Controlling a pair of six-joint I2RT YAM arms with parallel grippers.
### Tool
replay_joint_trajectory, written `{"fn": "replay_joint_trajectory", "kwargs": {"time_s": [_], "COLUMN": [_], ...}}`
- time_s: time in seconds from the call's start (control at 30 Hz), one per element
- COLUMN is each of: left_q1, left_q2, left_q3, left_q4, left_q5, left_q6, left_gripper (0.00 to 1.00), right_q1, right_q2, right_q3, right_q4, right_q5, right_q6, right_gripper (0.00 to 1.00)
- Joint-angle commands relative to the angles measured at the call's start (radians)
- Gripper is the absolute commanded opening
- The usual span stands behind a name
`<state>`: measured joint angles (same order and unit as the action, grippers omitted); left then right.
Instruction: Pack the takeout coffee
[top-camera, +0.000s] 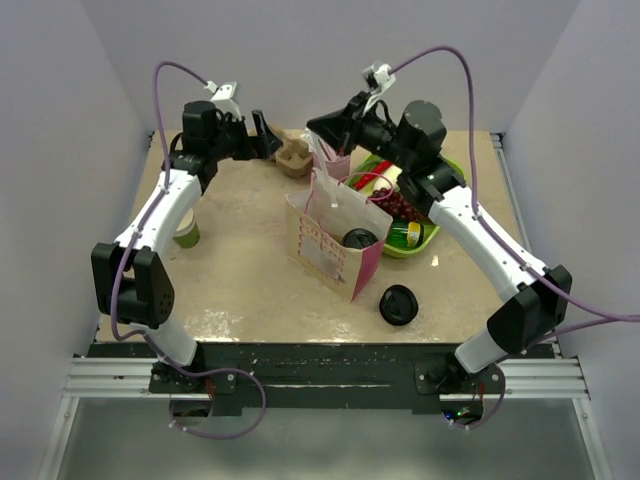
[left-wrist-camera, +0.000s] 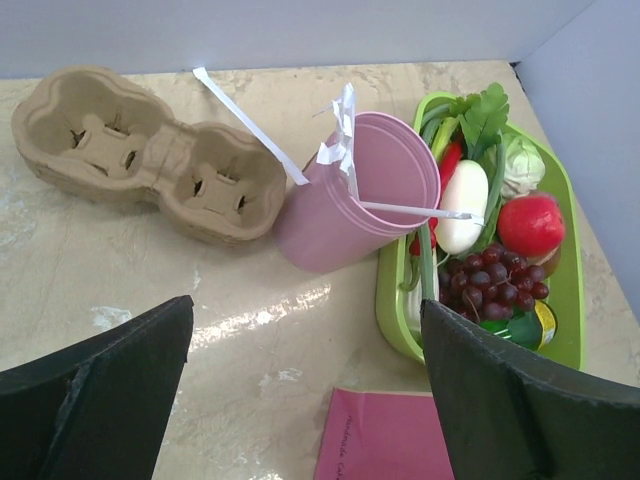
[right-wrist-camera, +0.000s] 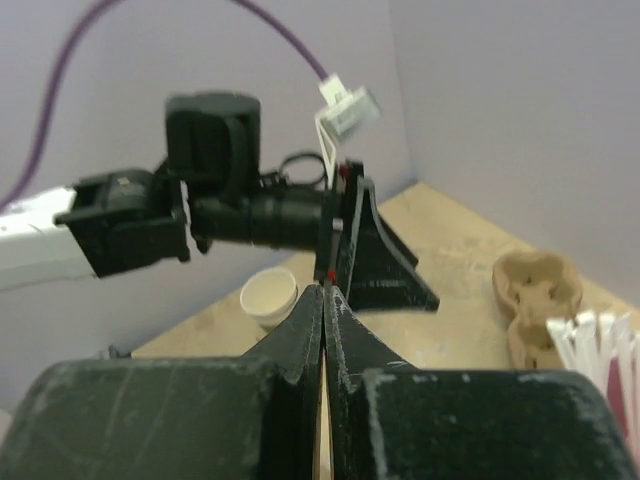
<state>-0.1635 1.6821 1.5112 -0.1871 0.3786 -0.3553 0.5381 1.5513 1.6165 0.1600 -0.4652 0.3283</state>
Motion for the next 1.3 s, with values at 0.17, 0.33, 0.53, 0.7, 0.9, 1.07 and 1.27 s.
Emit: {"fn": "replay_joint_trajectory", "kwargs": {"time_s": [0.17,0.33,0.53,0.7,0.9,1.07,1.27], "left_q1": [0.009,0.009,0.009,0.009,0.009,0.009,0.009], "left_q2": [-0.059,-0.070,-0.102,-0.150,-0.234,-0.283,-0.312], "left_q3": [-0.029,-0.035,-0.048,-0.052,-0.098,-0.129,-0.137], "left_q4": [0.028,0.023,-0.002,-0.069,-0.143,-0.189,-0.199], "left_q5": [-0.033,-0.035,-0.064,-0.151,-0.305,-0.401,-0.406], "left_q6": [-0.014,-0.024,-0.031,-0.033,-0.040,-0.059,-0.062], "left_gripper": [1.00,1.00,1.00,1.00,1.00,0.99,1.00], "right_q1": [0.010,0.010,0.003,-0.212,-0.345,-0.345,-0.345], "right_q2": [-0.045,-0.079,-0.125,-0.174,-0.269,-0.362,-0.408], "right_q3": [-0.127,-0.124,-0.075,-0.053,-0.187,-0.332,-0.385], "right_q4": [0.130,0.098,-0.114,-0.319,-0.422,-0.419,-0.416], "right_q5": [-0.043,0.013,0.342,0.493,0.781,0.938,0.922], "right_q6": [0.083,0.069,0.015,0.127,0.118,0.077,0.037], "right_gripper": [0.30,0.98,0.98,0.98,0.98,0.98,0.98]}}
